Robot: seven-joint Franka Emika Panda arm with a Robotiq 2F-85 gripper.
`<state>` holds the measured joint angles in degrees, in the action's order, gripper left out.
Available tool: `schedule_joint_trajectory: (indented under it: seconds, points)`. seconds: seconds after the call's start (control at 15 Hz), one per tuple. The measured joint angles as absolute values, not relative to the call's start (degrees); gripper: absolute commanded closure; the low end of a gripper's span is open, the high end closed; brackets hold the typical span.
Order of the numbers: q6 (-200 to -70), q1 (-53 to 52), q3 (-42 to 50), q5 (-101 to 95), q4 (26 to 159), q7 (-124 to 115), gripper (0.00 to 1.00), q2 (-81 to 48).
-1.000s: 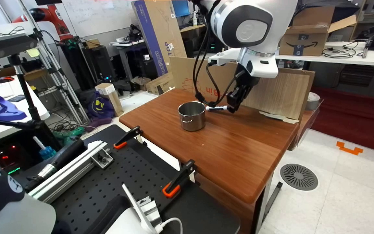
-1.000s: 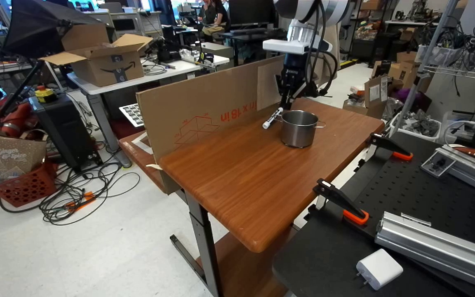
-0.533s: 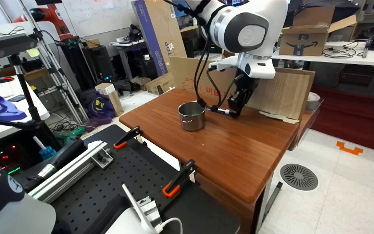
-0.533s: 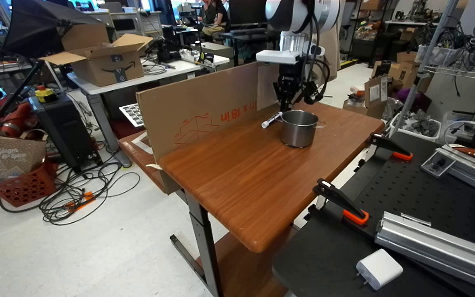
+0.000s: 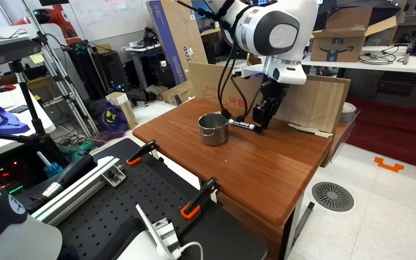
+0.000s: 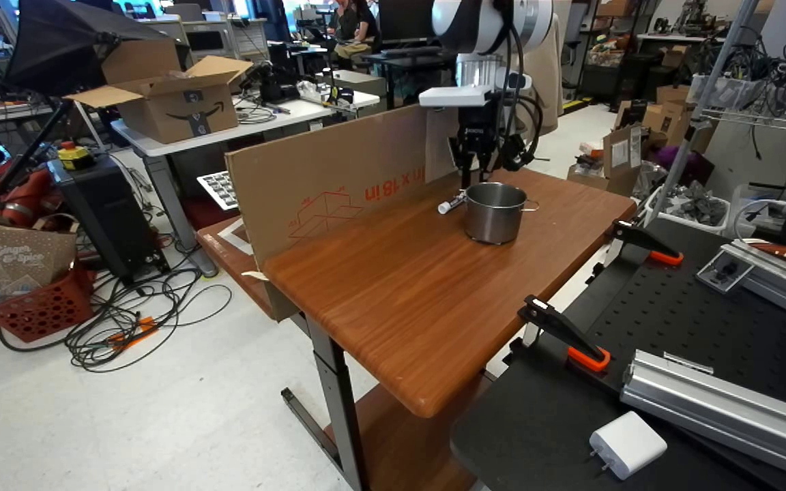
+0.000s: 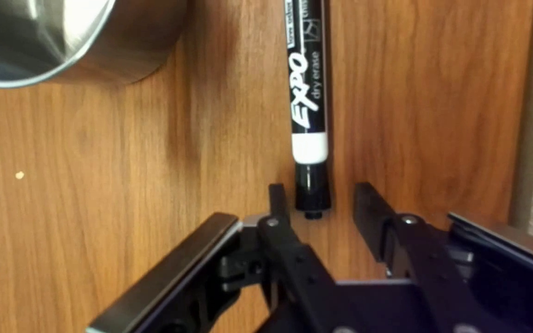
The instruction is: Remove the marker from the silver pot and put it on the table
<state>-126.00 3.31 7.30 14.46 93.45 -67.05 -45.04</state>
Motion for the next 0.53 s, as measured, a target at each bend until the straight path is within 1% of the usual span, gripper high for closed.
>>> schedule_joint_trajectory:
  seconds: [0.13,0.2,0.27,0.53]
  points:
    - [-125.1,3.3,7.3,14.1,92.8,-67.1,0.12,-45.3]
    - [-124.8,3.3,7.3,14.0,92.6,-67.1,0.03,-45.4]
    - [-124.8,3.3,7.3,13.9,92.5,-67.1,0.00,-45.5]
    - [-124.6,3.3,7.3,13.9,92.2,-67.1,0.00,-45.5]
